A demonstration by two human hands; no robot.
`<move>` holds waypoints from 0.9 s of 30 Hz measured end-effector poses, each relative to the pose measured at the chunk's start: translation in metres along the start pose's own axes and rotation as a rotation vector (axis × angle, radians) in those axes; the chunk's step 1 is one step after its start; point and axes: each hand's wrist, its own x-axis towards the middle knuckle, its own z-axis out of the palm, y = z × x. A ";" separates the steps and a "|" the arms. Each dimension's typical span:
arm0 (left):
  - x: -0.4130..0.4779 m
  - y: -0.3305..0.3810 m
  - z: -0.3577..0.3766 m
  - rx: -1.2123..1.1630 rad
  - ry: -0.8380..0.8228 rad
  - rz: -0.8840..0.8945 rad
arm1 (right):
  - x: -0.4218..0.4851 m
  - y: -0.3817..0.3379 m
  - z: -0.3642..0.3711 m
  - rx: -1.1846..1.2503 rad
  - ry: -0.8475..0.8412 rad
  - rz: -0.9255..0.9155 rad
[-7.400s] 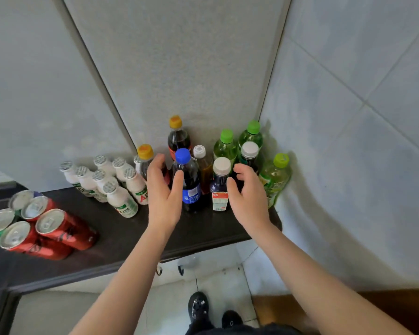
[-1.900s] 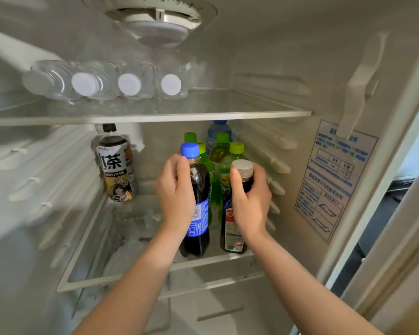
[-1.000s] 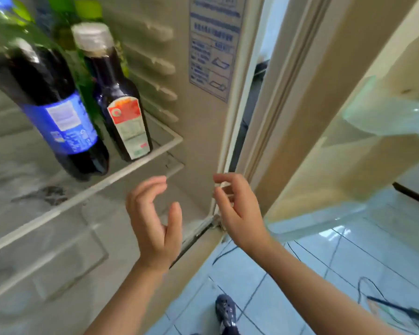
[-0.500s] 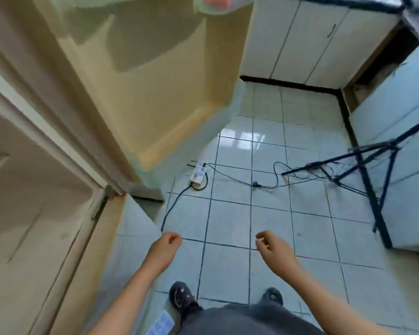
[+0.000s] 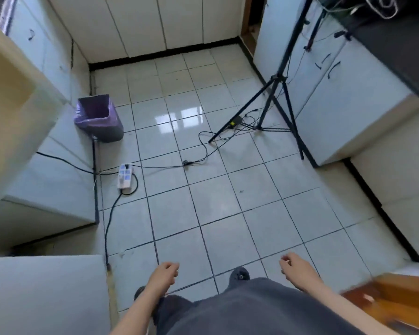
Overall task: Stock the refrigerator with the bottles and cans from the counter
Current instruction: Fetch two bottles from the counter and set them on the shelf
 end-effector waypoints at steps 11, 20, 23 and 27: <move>-0.006 0.170 0.157 0.514 -0.173 0.197 | 0.018 0.155 -0.098 0.437 0.140 0.335; 0.049 0.312 0.282 0.756 -0.268 0.154 | 0.047 0.236 -0.127 0.931 0.330 0.598; 0.063 0.374 0.349 0.912 -0.324 0.254 | 0.051 0.263 -0.168 1.059 0.411 0.688; 0.056 0.465 0.450 1.109 -0.420 0.389 | 0.046 0.286 -0.226 1.104 0.436 0.765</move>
